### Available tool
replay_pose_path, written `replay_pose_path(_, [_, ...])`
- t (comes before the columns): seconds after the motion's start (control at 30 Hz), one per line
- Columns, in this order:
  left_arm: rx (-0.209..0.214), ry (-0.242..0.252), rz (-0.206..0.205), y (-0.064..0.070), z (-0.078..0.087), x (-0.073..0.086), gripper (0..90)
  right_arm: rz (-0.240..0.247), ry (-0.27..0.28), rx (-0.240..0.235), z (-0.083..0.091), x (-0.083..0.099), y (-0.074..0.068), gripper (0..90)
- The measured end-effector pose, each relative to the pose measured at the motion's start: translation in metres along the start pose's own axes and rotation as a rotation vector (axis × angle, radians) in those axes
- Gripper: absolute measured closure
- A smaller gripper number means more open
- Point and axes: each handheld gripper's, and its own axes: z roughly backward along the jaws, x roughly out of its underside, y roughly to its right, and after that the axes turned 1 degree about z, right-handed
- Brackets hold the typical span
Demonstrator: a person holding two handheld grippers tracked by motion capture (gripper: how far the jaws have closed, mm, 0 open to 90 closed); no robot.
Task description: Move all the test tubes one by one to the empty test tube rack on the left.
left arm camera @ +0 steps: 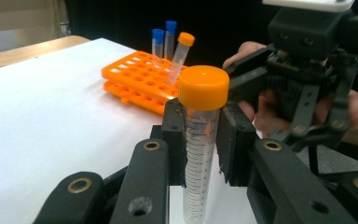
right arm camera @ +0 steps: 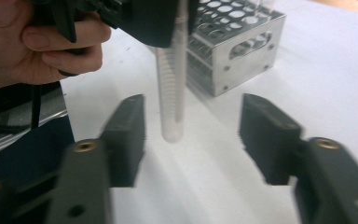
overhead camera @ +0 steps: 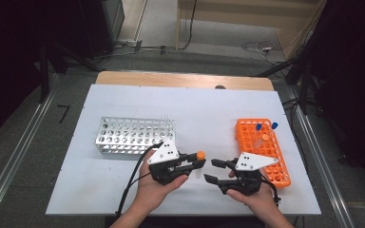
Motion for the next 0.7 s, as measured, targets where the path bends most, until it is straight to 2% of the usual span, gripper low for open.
replay_pose_path(0.13, [-0.027, 0.014, 0.01, -0.007, 0.008, -0.002, 74.9, -0.005, -0.013, 0.024, 0.008, 0.002, 0.007, 21.4])
replay_pose_path(0.27, [-0.05, 0.027, 0.016, -0.013, 0.016, -0.003, 74.9, 0.004, -0.012, 0.036, 0.02, 0.008, 0.017, 14.5])
replay_pose_path(0.4, [-0.071, 0.035, 0.02, -0.018, 0.022, -0.004, 74.9, -0.021, 0.005, 0.048, 0.034, 0.014, 0.028, 9.2])
replay_pose_path(0.5, [-0.089, 0.043, 0.023, -0.022, 0.028, -0.005, 74.9, -0.022, 0.019, 0.05, 0.045, 0.018, 0.035, 7.9])
replay_pose_path(0.7, [-0.121, 0.064, 0.035, -0.031, 0.04, -0.007, 74.9, -0.035, 0.048, 0.09, 0.065, 0.023, 0.05, 5.0])
